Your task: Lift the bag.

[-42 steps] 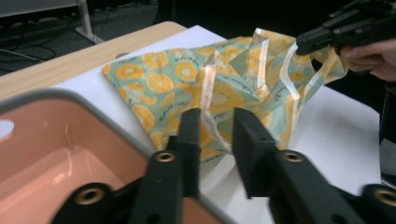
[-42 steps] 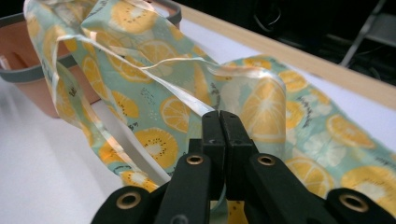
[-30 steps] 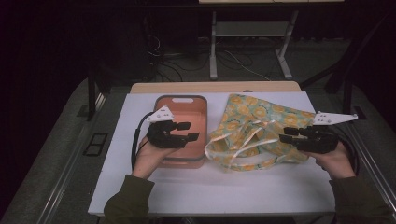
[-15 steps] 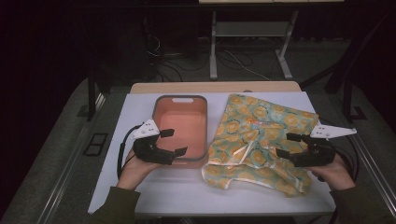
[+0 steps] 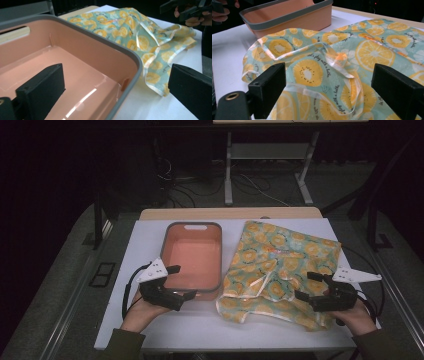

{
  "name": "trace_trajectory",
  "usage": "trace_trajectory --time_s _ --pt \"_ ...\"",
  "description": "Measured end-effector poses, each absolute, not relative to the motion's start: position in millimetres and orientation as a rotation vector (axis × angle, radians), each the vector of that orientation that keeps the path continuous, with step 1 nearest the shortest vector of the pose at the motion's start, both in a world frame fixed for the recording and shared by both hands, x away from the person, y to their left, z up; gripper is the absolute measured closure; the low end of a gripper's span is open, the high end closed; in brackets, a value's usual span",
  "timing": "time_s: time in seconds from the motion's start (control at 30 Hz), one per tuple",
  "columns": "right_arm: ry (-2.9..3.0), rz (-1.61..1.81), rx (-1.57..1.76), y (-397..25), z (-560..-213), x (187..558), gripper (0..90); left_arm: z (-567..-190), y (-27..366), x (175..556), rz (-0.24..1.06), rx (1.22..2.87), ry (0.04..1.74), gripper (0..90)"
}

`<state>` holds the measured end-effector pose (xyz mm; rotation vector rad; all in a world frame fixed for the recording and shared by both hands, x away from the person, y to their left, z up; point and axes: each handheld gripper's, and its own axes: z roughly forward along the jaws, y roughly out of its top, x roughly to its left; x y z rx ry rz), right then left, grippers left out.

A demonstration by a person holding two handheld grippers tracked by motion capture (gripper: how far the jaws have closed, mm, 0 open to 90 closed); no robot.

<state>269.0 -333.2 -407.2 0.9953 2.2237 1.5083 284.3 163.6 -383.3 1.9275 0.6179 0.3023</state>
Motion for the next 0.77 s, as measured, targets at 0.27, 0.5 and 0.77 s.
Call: trace_trajectory --time_s 0.27,0.5,0.77 --pt "2.249 1.471 0.977 -330.0 -411.3 268.7 12.2 -390.7 160.6 284.4 0.299 1.962 0.614 0.0" --pt "2.255 1.467 0.971 -329.5 -411.3 268.9 12.3 -389.5 160.9 284.1 0.299 1.956 0.614 0.0" --pt "2.261 1.461 0.964 -329.2 -411.3 269.3 12.3 -389.0 160.7 284.1 0.295 1.958 0.608 0.0"
